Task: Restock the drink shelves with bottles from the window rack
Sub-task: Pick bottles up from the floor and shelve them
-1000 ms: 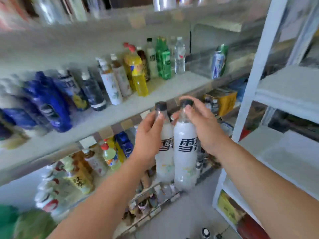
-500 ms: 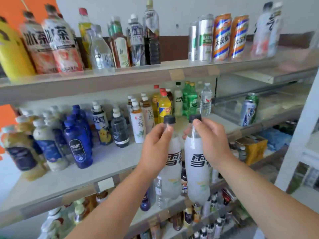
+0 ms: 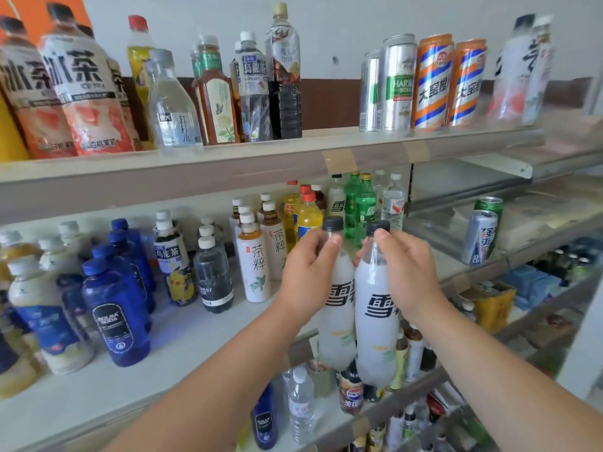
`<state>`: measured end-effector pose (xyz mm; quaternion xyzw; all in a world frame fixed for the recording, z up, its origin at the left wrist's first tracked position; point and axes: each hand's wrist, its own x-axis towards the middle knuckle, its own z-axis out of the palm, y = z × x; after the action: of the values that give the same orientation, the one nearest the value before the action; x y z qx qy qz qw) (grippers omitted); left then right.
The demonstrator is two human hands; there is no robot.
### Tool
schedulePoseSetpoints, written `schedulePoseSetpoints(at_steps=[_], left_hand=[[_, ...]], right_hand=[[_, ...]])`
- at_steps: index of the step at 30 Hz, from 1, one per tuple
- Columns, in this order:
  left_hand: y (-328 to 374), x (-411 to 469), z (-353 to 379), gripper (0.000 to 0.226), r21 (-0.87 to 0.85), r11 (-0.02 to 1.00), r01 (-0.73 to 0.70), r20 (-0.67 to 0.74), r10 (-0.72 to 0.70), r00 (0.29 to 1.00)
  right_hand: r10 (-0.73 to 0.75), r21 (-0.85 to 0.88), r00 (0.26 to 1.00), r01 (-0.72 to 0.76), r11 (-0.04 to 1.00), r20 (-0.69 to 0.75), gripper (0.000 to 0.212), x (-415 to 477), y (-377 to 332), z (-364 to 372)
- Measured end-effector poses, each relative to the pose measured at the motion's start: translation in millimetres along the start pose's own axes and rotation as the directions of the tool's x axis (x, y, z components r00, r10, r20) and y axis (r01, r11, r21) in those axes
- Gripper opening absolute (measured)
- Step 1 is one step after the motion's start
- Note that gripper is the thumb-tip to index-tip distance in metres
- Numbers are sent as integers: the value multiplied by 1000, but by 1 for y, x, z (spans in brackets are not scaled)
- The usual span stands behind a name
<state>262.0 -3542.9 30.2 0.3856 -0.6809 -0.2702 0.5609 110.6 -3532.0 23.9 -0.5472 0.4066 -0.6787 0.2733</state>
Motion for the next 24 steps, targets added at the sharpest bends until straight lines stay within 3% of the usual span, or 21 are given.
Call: schedulePoseSetpoints(at_steps=[4,11,14,24], left_hand=[[1,44,22,28,-9,999,36,25,-35,999],[-10,102,56,26,20,1000,-24,6,24,1000],[-20,114,70,25,49,999,-2,-22,3,1000],[-55,178,139,27,232,957,173,-197,-128,972]], right_hand=[[-28,-64,999,25,998,-45,36,33,3,-11],[-77,-159,990,58,986,-116,42,82,20,-22],[-107,-192,991,90,977,-83,54,88,31,-31],[-128,-72,982,139,988,139,60,81,35,-90]])
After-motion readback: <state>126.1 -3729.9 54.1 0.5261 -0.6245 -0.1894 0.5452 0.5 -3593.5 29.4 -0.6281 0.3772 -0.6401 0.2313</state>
